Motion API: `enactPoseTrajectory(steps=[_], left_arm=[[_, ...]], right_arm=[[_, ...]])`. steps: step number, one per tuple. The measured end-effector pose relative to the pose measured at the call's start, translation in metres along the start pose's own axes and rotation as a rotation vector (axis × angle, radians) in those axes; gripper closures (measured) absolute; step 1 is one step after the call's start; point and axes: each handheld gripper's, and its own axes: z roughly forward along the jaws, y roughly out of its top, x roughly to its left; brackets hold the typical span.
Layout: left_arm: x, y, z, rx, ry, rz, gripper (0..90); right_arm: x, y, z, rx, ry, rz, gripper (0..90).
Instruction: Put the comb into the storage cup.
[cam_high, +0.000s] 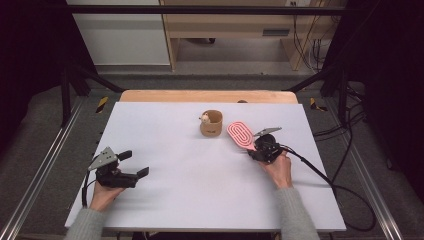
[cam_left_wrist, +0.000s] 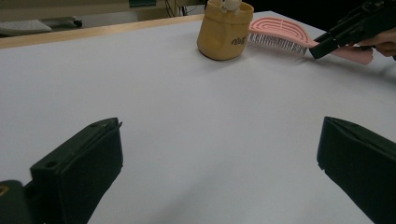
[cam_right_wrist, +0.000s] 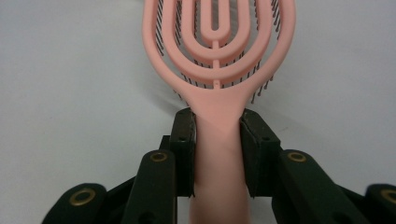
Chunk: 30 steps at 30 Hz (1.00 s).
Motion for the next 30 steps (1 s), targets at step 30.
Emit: enactPoseTrajectory(steps=[30], left_arm=[[-0.002,0.002,0.0,-0.001,0.002,0.001,0.1]], right_arm=[[0.006,0.005,-0.042,-0.13,0.017,-0.012,69.5]])
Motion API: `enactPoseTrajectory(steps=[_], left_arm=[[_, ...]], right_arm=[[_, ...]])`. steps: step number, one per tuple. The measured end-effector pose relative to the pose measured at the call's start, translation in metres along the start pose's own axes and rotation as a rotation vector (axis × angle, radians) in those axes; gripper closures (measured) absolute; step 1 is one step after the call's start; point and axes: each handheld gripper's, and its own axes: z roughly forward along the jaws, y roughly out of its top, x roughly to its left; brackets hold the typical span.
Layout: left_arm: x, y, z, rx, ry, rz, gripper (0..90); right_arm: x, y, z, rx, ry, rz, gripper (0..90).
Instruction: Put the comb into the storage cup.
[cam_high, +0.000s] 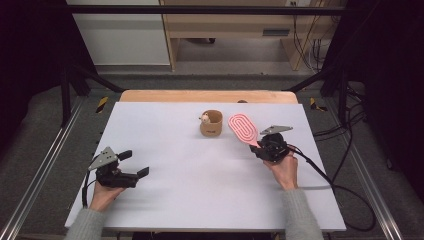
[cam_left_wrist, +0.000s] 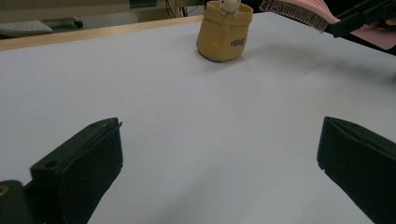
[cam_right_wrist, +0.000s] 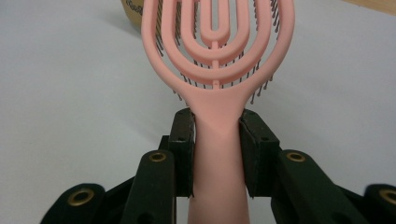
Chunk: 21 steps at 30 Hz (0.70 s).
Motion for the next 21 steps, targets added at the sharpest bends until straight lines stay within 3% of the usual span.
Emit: enactPoseTrajectory(steps=[17,21], left_arm=[[-0.003,0.002,0.001,-0.003,-0.002,-0.002,0.0],[-0.004,0.004,0.001,-0.006,-0.002,-0.003,0.1]], right_arm=[[0.006,0.003,-0.013,-0.051,0.028,-0.007,69.5],[0.01,0.004,-0.014,-0.064,0.057,-0.006,69.6]])
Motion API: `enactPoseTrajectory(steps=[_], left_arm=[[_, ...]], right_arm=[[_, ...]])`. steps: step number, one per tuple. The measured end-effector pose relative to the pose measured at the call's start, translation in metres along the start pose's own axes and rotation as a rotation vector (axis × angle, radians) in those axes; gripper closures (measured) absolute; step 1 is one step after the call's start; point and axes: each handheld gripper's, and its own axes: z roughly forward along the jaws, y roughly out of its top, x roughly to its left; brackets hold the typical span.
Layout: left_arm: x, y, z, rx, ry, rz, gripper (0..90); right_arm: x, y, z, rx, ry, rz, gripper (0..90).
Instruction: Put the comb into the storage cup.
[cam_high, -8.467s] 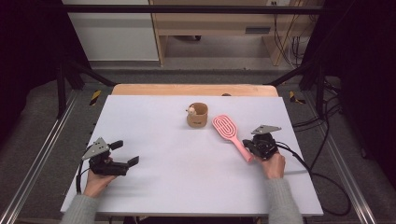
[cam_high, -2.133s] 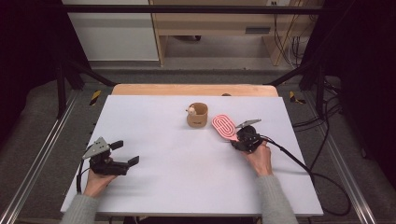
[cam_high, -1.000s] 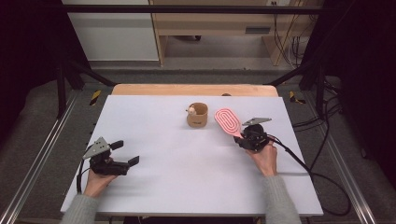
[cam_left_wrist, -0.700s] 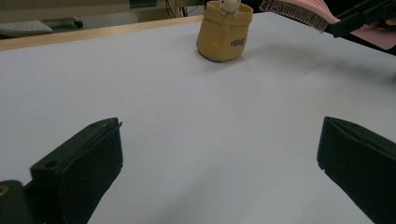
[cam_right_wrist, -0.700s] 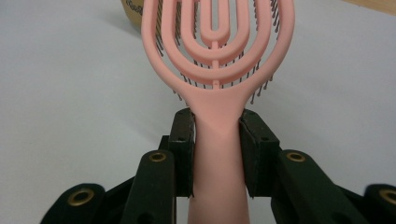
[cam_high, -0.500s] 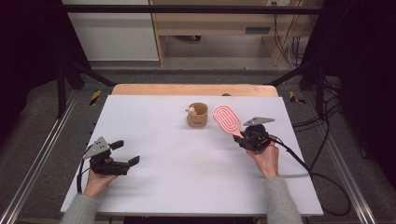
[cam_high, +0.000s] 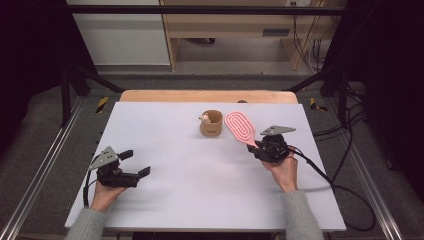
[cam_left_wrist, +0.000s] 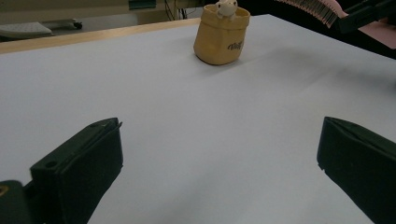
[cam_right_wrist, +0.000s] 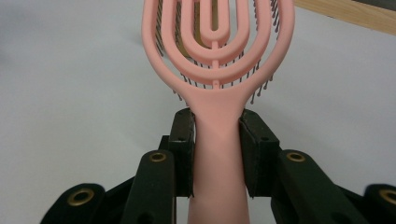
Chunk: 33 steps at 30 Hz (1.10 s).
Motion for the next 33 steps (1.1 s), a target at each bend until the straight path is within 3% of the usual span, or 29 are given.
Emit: enactPoseTrajectory(steps=[23,27,33], left_arm=[[-0.007,0.005,0.002,-0.006,0.001,-0.017,0.1],[-0.009,0.006,0.003,-0.005,-0.001,-0.022,0.1],[-0.012,0.008,0.004,-0.009,-0.008,-0.021,0.1]], right_arm=[[0.027,0.008,0.0,-0.04,0.06,-0.068,69.5],[0.03,0.008,0.0,-0.051,0.088,-0.059,69.5],[0.031,0.008,-0.001,-0.062,0.091,-0.063,69.5]])
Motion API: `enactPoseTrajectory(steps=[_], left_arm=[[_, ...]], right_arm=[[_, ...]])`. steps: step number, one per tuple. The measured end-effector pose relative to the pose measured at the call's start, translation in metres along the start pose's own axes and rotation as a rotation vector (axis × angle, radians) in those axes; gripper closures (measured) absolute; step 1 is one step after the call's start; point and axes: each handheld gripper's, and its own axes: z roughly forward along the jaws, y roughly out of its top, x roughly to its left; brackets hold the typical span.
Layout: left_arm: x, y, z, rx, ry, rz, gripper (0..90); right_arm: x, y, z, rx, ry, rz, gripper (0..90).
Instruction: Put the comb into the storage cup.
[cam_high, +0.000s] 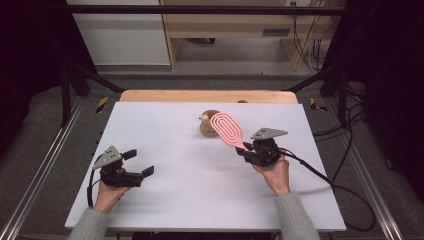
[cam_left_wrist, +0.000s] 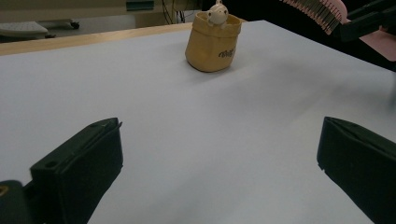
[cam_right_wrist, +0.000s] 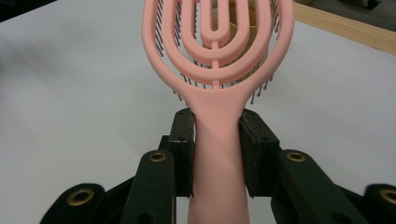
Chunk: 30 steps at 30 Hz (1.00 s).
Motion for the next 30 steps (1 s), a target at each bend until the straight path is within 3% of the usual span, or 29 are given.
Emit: enactPoseTrajectory(steps=[9,30], left_arm=[[-0.007,0.002,0.003,0.002,-0.002,-0.008,0.1],[-0.014,0.014,0.008,-0.03,-0.005,-0.049,0.1]], right_arm=[[0.011,0.003,0.001,-0.005,0.012,-0.041,69.5],[0.015,0.001,-0.001,-0.03,0.03,-0.055,69.5]])
